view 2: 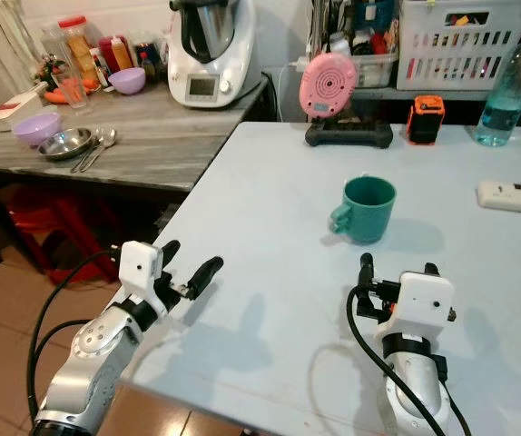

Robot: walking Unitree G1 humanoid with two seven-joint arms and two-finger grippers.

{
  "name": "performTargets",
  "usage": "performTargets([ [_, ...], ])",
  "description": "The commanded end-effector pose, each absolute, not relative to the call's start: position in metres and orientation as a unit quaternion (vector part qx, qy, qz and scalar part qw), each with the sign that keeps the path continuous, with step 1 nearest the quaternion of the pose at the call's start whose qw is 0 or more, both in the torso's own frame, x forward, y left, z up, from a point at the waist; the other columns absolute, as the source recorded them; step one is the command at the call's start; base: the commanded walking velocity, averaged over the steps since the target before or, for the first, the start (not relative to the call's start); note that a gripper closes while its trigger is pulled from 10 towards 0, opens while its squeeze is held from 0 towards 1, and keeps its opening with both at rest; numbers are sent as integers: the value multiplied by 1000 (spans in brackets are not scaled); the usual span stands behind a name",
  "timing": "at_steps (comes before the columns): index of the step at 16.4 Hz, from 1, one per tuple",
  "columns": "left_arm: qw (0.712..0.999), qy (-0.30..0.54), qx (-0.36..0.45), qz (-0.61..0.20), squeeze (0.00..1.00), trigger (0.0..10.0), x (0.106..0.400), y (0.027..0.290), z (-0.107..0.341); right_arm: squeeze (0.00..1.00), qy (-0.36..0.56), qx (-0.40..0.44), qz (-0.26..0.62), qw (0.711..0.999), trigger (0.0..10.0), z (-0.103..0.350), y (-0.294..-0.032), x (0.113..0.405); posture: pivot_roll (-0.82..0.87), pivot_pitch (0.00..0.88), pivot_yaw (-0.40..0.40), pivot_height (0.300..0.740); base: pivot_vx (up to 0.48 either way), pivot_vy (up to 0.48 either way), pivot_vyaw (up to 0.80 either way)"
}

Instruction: Setting the table

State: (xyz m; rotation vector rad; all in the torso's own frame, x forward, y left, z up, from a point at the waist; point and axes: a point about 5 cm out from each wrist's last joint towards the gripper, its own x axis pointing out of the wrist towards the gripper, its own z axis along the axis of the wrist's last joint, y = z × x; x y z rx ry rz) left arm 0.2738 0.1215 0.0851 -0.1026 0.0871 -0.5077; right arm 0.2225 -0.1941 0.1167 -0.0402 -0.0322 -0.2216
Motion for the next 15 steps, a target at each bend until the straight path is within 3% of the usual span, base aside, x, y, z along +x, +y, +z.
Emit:
performTargets([
  [1,964,52,-45,-256,0,10000,271,128,82,0,-17,-12,-101,995,10000,118,-187,225,-75,0,103,740,0,0,0],
  [7,948,61,-50,-308,0,10000,258,126,76,0,-15,-11,-92,996,10000,119,-178,234,-82,2,84,740,0,0,0],
  [11,919,63,-80,-382,0,10000,244,122,79,0,-9,-23,-98,995,10000,121,-177,254,-75,26,78,740,0,0,0],
  [15,908,65,-79,-405,0,10000,240,124,82,0,-3,-39,-104,994,10000,123,-179,270,-69,54,70,740,0,0,0],
])
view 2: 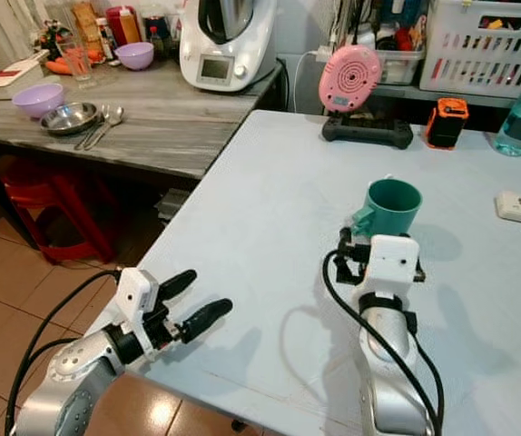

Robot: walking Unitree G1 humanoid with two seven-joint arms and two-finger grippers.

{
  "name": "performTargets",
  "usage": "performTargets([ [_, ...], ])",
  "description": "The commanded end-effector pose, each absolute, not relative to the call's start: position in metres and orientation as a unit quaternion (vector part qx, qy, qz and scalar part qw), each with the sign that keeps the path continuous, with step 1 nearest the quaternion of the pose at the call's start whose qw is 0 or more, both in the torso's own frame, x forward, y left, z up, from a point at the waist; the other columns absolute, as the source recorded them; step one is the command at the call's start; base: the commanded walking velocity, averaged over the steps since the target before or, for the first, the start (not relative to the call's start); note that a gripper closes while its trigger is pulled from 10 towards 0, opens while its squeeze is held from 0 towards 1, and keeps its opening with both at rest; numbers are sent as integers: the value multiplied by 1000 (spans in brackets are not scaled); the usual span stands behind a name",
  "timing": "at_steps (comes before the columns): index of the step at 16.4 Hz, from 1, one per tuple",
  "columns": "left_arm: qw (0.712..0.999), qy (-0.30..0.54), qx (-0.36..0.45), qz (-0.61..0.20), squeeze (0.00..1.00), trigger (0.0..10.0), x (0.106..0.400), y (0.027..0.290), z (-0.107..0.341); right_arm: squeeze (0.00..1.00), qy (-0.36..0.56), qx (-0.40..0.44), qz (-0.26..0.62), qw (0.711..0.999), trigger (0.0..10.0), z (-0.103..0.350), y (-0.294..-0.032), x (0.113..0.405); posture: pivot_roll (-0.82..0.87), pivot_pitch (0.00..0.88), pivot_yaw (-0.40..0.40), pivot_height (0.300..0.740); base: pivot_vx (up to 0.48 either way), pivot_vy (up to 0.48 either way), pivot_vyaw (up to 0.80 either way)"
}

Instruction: Setting the table

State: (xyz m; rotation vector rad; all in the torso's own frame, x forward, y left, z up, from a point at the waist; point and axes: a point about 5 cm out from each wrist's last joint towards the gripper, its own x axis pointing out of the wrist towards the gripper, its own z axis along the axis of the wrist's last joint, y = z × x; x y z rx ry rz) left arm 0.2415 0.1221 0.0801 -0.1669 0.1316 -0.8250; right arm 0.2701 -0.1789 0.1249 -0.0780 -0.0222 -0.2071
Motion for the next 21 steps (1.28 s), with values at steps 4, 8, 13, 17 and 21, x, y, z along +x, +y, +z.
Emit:
performTargets([
  [4,907,68,-80,-408,0,10000,239,124,77,0,26,-31,-123,992,10000,117,-173,291,-72,56,69,740,0,0,0],
  [8,905,63,-77,-413,0,10000,239,115,80,0,27,-33,-115,993,10000,118,-165,311,-67,50,65,740,0,0,0],
  [13,907,61,-77,-409,0,10000,236,113,81,0,31,-50,-152,987,10000,120,-176,322,-52,53,55,740,0,0,0],
  [17,909,61,-77,-406,0,10000,237,113,80,0,32,-59,-192,979,10000,115,-193,310,-50,52,55,740,0,0,0],
  [21,908,57,-76,-409,0,10000,239,112,81,0,28,-69,-230,970,10000,114,-215,300,-65,40,73,740,0,0,0],
])
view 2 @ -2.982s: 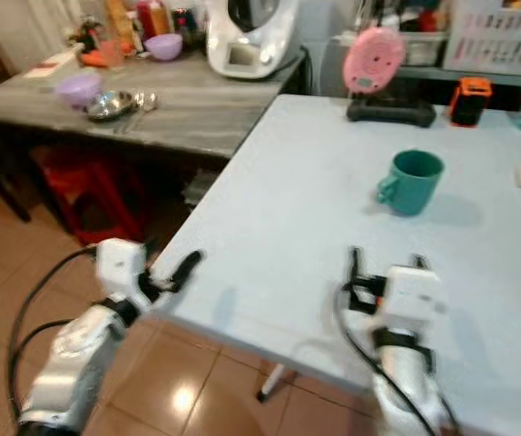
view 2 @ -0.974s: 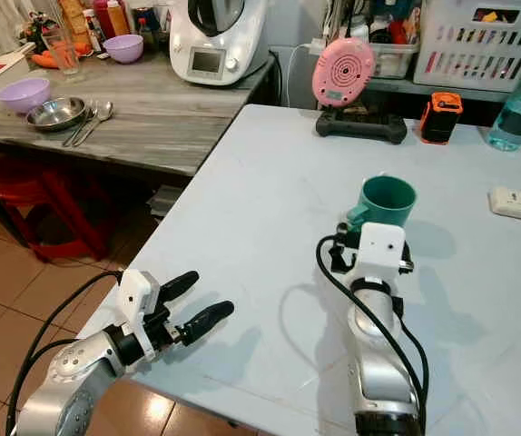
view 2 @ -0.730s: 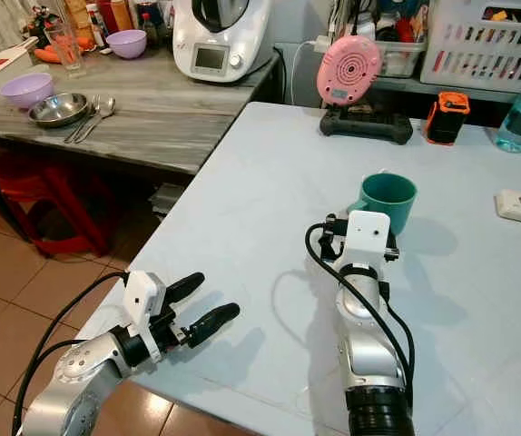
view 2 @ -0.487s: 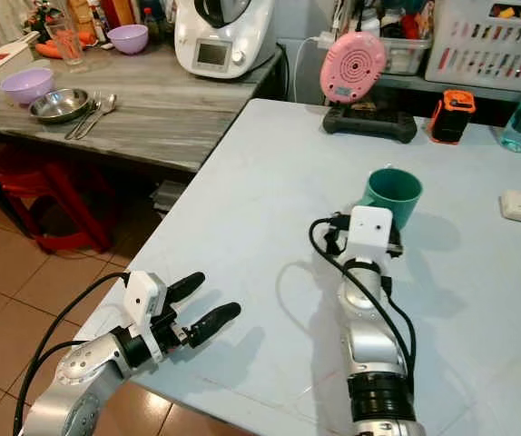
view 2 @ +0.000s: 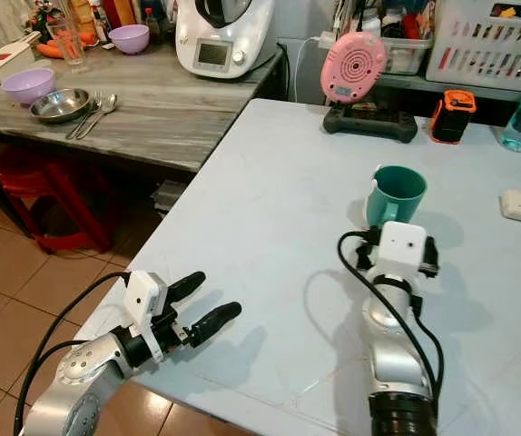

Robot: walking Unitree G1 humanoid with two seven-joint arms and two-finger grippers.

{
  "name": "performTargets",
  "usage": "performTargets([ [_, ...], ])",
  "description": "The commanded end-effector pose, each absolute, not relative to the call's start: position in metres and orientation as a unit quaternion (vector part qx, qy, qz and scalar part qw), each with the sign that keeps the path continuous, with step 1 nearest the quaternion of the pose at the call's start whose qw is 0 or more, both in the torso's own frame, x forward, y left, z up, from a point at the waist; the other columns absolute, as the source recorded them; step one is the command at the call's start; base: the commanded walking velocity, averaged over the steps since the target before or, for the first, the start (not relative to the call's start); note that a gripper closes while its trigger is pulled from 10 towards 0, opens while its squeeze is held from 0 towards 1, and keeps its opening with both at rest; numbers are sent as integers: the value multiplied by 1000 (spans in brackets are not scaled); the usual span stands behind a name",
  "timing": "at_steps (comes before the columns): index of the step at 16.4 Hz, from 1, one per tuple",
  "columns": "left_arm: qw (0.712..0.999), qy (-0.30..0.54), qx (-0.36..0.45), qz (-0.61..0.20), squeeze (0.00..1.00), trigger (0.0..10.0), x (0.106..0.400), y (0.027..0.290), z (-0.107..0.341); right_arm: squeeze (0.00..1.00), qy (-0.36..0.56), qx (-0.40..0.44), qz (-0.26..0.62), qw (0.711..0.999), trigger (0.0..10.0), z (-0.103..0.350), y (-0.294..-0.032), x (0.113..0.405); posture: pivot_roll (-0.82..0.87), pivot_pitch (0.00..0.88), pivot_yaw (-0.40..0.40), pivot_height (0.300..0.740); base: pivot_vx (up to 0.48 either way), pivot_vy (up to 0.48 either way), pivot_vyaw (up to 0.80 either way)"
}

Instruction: Setting the table

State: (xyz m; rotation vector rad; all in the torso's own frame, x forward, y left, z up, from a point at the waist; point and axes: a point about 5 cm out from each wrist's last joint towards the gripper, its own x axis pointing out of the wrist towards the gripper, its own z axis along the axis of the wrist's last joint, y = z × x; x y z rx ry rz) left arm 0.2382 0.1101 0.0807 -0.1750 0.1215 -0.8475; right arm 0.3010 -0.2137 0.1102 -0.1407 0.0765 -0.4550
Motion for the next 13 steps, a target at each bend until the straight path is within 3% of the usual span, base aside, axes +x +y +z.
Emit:
performTargets([
  [1,908,57,-75,-409,0,10000,240,111,81,0,27,-71,-237,968,10000,113,-221,298,-65,40,73,740,0,0,0],
  [10,924,51,-69,-373,0,10000,248,116,80,0,5,-110,-155,982,10000,120,-210,317,-53,29,65,740,0,0,0],
  [11,924,50,-71,-373,0,10000,248,115,81,0,2,-114,-157,981,2353,121,-214,320,-50,28,60,740,0,0,0],
  [12,924,49,-72,-374,0,10000,248,115,81,0,0,-119,-158,980,0,123,-215,321,-50,28,60,740,0,0,0],
  [13,924,49,-72,-373,0,10000,248,115,81,0,-1,-124,-159,979,0,124,-217,322,-45,28,51,740,0,0,0],
])
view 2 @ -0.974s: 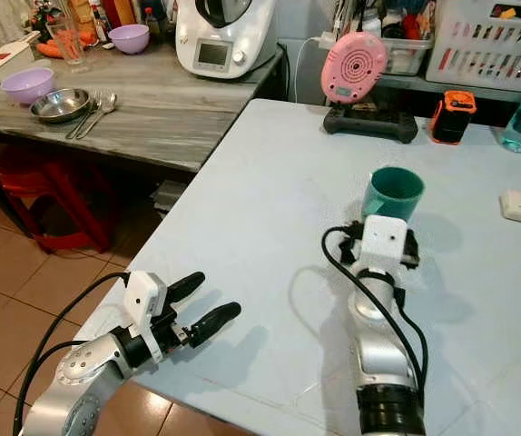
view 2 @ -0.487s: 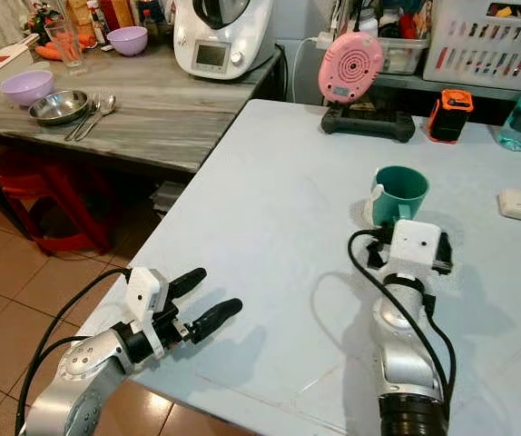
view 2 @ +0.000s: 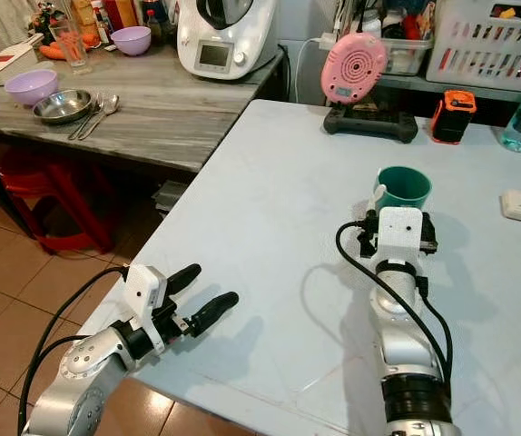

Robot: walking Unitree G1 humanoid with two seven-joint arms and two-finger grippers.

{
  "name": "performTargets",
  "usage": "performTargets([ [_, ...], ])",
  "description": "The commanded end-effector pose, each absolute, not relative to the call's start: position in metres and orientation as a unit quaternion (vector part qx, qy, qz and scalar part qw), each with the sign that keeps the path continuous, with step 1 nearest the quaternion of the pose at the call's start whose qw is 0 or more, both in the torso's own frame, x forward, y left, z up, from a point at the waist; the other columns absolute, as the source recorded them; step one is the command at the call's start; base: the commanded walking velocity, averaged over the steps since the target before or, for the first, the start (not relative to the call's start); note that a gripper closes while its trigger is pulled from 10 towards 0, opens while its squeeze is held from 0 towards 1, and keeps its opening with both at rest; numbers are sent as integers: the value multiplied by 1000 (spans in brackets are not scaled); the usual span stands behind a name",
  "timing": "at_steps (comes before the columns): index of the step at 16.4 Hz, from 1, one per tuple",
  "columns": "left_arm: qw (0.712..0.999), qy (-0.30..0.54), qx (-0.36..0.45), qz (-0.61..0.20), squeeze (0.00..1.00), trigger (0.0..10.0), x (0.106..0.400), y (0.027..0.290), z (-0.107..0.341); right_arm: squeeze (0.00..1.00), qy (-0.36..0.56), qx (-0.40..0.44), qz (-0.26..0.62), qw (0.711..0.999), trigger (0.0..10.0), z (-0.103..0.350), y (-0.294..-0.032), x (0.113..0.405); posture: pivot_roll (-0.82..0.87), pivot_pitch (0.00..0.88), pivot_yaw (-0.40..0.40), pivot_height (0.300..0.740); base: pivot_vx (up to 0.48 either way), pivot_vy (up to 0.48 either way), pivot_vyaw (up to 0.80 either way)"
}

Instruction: Setting the table

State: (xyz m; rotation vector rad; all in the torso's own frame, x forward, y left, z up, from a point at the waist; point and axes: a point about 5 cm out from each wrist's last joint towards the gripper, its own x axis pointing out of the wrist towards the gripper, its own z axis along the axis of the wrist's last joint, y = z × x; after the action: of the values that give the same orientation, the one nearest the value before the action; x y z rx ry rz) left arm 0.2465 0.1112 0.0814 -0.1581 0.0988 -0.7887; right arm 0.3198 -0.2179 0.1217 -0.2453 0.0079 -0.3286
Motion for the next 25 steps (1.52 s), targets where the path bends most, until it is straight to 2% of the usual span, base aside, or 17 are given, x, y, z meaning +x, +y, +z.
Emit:
performTargets([
  [1,924,48,-73,-373,0,10000,248,115,81,0,-1,-125,-159,979,0,124,-217,323,-45,28,51,740,0,0,0],
  [20,910,32,-96,-403,0,10000,248,112,84,0,-9,-106,-165,981,0,123,-223,326,-47,13,53,740,0,0,0],
  [22,913,27,-95,-397,0,10000,249,113,85,0,-11,-85,-167,982,0,125,-223,326,-48,8,51,740,0,0,0],
  [23,919,23,-97,-381,0,10000,252,115,86,0,-13,-68,-163,984,0,127,-222,325,-46,0,51,740,0,0,0],
  [24,939,10,-83,-333,0,10000,264,123,90,0,-27,-58,-149,987,0,133,-218,320,-46,0,51,740,0,0,0],
  [25,941,9,-84,-328,0,10000,265,124,90,0,-29,-58,-148,987,0,133,-218,320,-46,0,51,740,0,0,0],
])
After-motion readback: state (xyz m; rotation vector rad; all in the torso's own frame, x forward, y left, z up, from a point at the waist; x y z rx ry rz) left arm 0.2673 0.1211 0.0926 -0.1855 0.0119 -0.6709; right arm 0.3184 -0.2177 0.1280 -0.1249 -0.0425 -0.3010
